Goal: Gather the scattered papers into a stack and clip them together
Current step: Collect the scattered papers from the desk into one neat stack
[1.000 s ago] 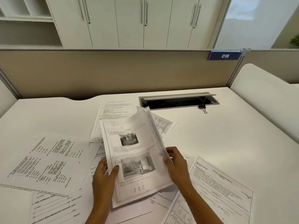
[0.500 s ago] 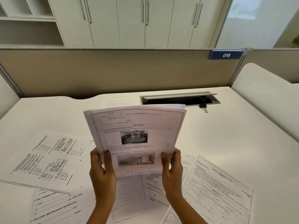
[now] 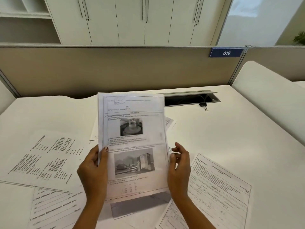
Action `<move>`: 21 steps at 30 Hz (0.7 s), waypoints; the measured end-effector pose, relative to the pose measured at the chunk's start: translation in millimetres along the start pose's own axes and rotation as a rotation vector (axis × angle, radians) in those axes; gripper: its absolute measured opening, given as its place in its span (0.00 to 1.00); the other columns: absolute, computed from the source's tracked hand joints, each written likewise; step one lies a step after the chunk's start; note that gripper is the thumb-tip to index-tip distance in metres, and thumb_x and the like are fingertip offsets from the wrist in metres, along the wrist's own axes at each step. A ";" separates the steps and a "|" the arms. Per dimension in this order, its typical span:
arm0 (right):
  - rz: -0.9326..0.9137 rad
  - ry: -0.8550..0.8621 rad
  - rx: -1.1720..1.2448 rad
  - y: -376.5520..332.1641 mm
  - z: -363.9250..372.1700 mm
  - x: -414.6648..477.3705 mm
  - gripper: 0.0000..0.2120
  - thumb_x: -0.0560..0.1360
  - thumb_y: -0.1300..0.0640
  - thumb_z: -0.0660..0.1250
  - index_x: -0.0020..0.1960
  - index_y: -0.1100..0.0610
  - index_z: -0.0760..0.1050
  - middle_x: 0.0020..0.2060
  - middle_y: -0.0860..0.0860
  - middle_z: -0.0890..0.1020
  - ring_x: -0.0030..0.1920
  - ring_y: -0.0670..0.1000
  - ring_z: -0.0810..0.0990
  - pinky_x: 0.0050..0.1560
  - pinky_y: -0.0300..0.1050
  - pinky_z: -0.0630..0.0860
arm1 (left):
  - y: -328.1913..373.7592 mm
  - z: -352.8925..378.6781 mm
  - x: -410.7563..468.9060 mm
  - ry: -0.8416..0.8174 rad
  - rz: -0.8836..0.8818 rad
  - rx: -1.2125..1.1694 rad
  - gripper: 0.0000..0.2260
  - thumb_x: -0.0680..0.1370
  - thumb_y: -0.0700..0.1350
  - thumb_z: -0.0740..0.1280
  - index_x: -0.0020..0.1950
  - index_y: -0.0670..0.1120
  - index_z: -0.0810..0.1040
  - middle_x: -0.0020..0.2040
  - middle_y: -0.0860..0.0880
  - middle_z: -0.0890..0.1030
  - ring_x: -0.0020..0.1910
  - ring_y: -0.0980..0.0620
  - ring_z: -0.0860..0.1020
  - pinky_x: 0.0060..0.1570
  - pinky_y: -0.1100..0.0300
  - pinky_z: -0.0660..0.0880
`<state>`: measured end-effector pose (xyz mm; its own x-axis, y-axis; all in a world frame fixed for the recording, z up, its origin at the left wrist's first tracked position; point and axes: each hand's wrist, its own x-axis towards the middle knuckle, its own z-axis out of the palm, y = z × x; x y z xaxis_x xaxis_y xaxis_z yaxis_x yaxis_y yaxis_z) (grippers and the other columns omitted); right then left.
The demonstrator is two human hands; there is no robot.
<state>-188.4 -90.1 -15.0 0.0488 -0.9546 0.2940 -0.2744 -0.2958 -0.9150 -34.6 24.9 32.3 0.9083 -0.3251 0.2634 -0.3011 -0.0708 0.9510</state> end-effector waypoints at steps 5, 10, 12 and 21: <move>0.120 0.013 -0.434 24.7 -23.9 -2.5 0.25 0.76 0.62 0.64 0.70 0.58 0.62 0.66 0.57 0.68 0.66 0.56 0.69 0.65 0.50 0.71 | -11.1 -8.0 5.9 -0.033 -0.245 -0.166 0.11 0.76 0.44 0.67 0.58 0.51 0.76 0.43 0.55 0.81 0.40 0.65 0.79 0.39 0.72 0.76; 0.460 -0.224 -0.946 31.1 -40.3 -25.6 0.33 0.79 0.42 0.52 0.77 0.56 0.44 0.77 0.61 0.46 0.76 0.63 0.44 0.74 0.64 0.45 | -23.2 -11.5 -4.1 -0.121 -0.497 -0.302 0.13 0.77 0.40 0.66 0.61 0.45 0.76 0.44 0.54 0.81 0.37 0.61 0.80 0.32 0.73 0.75; 0.470 -0.294 -0.933 33.3 -38.5 -26.7 0.32 0.80 0.45 0.49 0.77 0.57 0.39 0.76 0.60 0.40 0.76 0.62 0.37 0.73 0.64 0.38 | -28.2 -13.6 -7.5 -0.168 -0.551 -0.327 0.12 0.77 0.39 0.65 0.60 0.44 0.77 0.46 0.52 0.82 0.39 0.60 0.81 0.33 0.71 0.77; 0.063 -0.255 -0.324 36.6 -32.5 6.8 0.21 0.81 0.64 0.54 0.74 0.60 0.59 0.75 0.53 0.59 0.76 0.51 0.55 0.74 0.40 0.51 | -35.4 -16.2 -13.9 -0.223 -0.593 -0.302 0.11 0.77 0.39 0.65 0.58 0.48 0.77 0.47 0.52 0.81 0.46 0.53 0.80 0.44 0.59 0.75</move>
<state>-229.2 -106.2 -37.6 0.2476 -0.9607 0.1253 -0.5703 -0.2491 -0.7827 -31.8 47.2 -2.4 0.8031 -0.5010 -0.3225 0.3501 -0.0412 0.9358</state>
